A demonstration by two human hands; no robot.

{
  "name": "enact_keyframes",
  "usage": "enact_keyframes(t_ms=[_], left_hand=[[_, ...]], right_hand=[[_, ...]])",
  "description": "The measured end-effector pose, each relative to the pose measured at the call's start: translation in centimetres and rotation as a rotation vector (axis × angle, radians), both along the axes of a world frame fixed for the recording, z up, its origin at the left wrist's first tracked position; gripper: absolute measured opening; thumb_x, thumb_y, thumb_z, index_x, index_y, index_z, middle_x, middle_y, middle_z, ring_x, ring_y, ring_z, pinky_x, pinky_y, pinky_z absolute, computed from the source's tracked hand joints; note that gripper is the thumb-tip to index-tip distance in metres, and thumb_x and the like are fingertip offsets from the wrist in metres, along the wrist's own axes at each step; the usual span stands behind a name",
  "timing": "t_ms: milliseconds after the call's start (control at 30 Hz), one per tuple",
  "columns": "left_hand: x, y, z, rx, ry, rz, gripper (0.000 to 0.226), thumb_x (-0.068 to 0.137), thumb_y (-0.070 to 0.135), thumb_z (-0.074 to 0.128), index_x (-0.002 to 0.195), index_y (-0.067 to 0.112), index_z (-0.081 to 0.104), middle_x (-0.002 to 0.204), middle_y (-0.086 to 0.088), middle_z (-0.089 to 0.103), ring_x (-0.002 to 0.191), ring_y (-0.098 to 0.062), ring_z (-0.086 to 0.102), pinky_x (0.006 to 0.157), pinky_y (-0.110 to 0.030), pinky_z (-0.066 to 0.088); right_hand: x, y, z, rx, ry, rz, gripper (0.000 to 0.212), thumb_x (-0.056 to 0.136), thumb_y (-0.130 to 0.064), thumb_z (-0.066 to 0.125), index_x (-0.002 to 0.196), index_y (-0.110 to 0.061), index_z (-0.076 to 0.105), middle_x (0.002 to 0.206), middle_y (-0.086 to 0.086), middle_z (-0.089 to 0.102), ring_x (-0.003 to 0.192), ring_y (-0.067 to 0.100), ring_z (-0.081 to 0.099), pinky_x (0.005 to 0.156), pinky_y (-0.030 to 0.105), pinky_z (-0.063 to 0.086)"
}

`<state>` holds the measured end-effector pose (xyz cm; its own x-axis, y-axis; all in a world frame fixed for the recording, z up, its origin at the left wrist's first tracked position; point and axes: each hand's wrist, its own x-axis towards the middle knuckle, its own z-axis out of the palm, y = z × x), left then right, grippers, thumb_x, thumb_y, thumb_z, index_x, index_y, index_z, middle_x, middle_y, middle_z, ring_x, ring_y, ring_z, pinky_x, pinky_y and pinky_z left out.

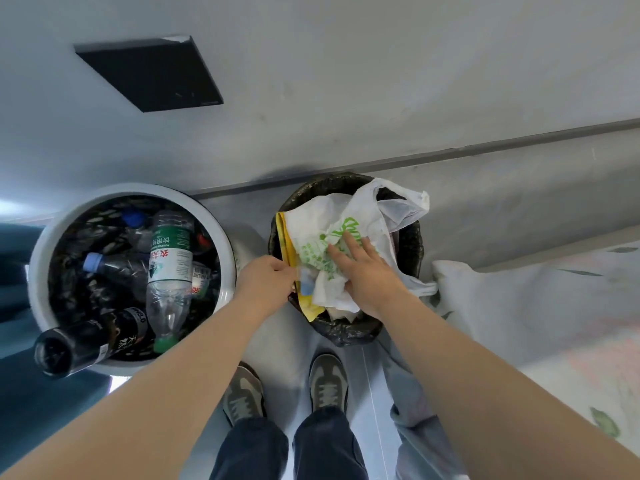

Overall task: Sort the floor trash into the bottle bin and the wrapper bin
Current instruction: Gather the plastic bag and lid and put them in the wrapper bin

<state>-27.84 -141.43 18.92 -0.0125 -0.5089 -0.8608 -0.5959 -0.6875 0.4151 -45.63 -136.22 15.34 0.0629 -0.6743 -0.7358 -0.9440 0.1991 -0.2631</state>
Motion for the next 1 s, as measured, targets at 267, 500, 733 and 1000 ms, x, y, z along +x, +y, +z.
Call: enact_keyframes(t_ms=[267, 500, 733, 1000], left_hand=[[1.1, 0.5, -1.4, -0.045, -0.009, -0.082, 0.028, 0.088, 0.025, 0.059, 0.114, 0.016, 0.063, 0.099, -0.001, 0.065, 0.093, -0.023, 0.065, 0.085, -0.045, 0.056], [1.7, 0.7, -1.5, -0.057, -0.017, -0.127, 0.032, 0.087, 0.027, 0.06, 0.118, 0.018, 0.063, 0.105, 0.0, 0.067, 0.097, -0.018, 0.063, 0.088, -0.04, 0.055], [1.7, 1.2, 2.7, -0.131, -0.026, -0.186, 0.026, 0.089, 0.024, 0.059, 0.115, 0.017, 0.06, 0.103, 0.002, 0.061, 0.09, -0.016, 0.058, 0.065, -0.022, 0.048], [2.9, 1.4, 13.0, -0.277, -0.103, -0.413, 0.028, 0.089, 0.022, 0.056, 0.117, 0.018, 0.057, 0.11, 0.0, 0.06, 0.098, -0.019, 0.059, 0.084, -0.031, 0.048]], right_hand=[[0.4, -1.2, -3.9, 0.26, -0.087, -0.216, 0.069, 0.094, -0.011, 0.049, 0.153, -0.026, 0.018, 0.159, 0.01, 0.018, 0.142, 0.033, 0.027, 0.115, 0.042, 0.028], [-0.3, -1.4, -2.8, 0.264, -0.139, -0.49, 0.051, 0.097, -0.022, 0.052, 0.145, -0.014, 0.038, 0.14, 0.012, 0.05, 0.129, 0.029, 0.047, 0.104, 0.034, 0.037], [0.0, 0.3, 4.0, -0.04, -0.066, -0.457, 0.062, 0.093, -0.037, 0.057, 0.148, -0.021, 0.034, 0.144, 0.005, 0.045, 0.127, 0.024, 0.048, 0.101, 0.036, 0.042], [0.5, 1.5, 15.7, -0.156, 0.027, -0.203, 0.053, 0.092, -0.032, 0.058, 0.141, -0.022, 0.041, 0.137, 0.001, 0.048, 0.122, 0.023, 0.048, 0.093, 0.032, 0.043]])
